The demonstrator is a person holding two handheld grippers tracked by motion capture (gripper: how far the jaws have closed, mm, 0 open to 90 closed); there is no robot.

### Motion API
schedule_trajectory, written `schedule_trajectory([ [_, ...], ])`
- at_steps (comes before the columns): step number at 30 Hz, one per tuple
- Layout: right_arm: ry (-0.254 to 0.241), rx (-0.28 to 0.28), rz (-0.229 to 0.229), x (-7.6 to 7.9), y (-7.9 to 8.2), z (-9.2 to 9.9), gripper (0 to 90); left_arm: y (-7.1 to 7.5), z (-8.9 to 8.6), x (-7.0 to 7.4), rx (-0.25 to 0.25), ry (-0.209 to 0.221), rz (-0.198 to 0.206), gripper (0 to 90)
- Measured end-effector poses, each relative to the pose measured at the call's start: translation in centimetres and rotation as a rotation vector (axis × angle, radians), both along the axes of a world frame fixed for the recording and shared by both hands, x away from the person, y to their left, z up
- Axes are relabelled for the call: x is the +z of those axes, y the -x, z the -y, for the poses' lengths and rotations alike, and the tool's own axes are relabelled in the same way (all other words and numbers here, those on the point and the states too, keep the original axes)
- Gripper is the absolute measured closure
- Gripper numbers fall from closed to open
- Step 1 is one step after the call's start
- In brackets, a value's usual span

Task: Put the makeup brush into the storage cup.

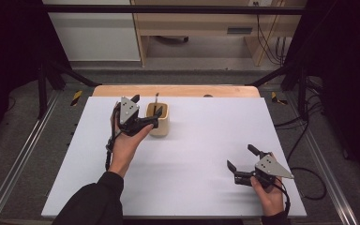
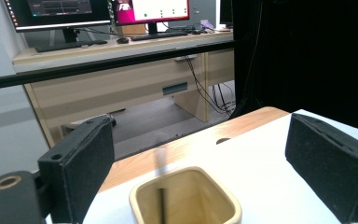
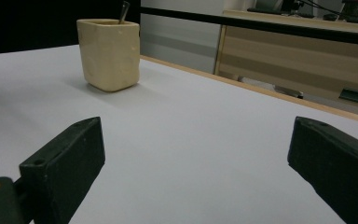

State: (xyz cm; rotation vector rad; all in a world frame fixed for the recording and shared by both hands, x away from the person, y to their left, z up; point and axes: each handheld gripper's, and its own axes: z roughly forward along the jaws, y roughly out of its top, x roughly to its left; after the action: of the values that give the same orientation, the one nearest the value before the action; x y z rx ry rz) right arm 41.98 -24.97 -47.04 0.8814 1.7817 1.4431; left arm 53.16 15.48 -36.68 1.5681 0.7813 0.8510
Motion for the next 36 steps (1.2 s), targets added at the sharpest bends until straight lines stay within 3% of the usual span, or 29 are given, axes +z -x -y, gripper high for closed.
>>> schedule_trajectory([
  [4,0.002,-0.001,0.0,0.0,0.0,0.0,3.4,0.1,0.1,0.0,-0.021,-0.008,0.004,6.4],
  [10,-0.013,-0.015,-0.009,0.1,0.0,0.1,2.1,0.3,0.6,-0.4,-0.061,-0.018,-0.023,1.7],
  [13,-0.016,-0.017,-0.014,0.1,0.0,0.0,2.0,0.4,0.7,-0.4,-0.069,-0.027,-0.014,1.3],
  [21,-0.005,-0.009,-0.017,0.0,0.0,-0.2,1.7,1.4,1.5,-1.2,-0.147,-0.021,-0.042,1.0],
  [36,0.001,-0.012,-0.014,0.0,0.0,-0.2,1.7,3.0,2.8,-2.2,-0.233,-0.05,-0.036,0.8],
])
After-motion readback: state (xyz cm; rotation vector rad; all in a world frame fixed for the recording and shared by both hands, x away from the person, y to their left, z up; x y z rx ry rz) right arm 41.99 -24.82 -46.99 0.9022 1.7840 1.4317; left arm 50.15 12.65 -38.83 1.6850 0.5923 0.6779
